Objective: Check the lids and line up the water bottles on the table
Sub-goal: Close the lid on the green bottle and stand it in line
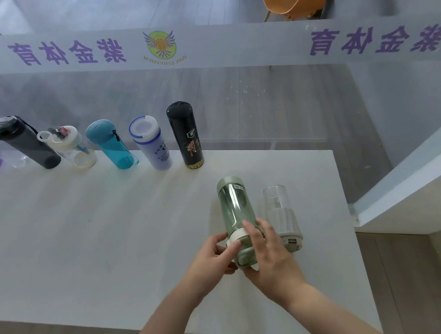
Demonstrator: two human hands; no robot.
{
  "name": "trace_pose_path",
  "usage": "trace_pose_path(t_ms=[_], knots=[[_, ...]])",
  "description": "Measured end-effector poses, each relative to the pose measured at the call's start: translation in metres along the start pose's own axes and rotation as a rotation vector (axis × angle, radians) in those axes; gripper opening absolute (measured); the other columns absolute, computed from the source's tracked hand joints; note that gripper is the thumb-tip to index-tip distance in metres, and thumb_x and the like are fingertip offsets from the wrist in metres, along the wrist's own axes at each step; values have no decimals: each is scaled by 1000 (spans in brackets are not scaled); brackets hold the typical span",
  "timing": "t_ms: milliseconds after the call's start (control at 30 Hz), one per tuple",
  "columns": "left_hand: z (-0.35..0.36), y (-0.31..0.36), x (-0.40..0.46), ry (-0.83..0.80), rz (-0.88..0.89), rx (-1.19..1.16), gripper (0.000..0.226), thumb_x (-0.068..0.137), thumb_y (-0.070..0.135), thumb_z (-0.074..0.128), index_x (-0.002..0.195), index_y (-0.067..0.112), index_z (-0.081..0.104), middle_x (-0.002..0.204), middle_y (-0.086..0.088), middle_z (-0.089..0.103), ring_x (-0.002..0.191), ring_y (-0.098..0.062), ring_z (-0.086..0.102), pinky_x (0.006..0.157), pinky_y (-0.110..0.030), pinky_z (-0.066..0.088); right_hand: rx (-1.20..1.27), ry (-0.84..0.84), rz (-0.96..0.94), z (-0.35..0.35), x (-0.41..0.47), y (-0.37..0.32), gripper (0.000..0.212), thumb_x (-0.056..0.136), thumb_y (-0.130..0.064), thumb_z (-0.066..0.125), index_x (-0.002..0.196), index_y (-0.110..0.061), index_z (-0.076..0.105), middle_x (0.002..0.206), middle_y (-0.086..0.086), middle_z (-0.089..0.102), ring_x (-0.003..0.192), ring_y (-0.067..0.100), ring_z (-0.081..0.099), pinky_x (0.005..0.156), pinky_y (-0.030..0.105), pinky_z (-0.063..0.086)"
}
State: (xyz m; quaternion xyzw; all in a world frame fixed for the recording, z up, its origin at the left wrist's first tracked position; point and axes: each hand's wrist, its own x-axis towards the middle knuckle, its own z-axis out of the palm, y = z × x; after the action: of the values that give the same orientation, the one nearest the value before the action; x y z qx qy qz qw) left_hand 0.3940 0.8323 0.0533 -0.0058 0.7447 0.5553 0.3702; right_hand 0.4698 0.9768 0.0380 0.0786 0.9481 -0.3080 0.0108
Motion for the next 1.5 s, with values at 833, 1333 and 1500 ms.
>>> trace_pose_path(t_ms=[833, 1333, 1500], knots=[[17, 3, 36, -18, 397, 523, 71, 75, 51, 74, 136, 36, 42, 131, 19, 52, 120, -1, 51, 100, -31, 46, 200, 56, 130, -90, 13, -35, 59, 68, -67, 66, 114, -33, 51, 105, -13, 54, 95, 7, 54, 80, 26, 48], [24, -7, 50, 46, 266, 387, 78, 74, 41, 78, 133, 48, 28, 129, 16, 50, 112, -9, 57, 98, -38, 50, 422, 78, 88, -74, 42, -21, 73, 72, -28, 78, 129, -36, 33, 116, -17, 54, 99, 3, 56, 81, 22, 50], [26, -12, 61, 92, 253, 438, 71, 77, 48, 71, 133, 49, 27, 117, 22, 59, 98, -9, 63, 87, -34, 53, 464, 21, 68, -74, 49, -15, 73, 72, -23, 79, 128, -35, 34, 116, -23, 53, 103, -6, 54, 80, 13, 49]])
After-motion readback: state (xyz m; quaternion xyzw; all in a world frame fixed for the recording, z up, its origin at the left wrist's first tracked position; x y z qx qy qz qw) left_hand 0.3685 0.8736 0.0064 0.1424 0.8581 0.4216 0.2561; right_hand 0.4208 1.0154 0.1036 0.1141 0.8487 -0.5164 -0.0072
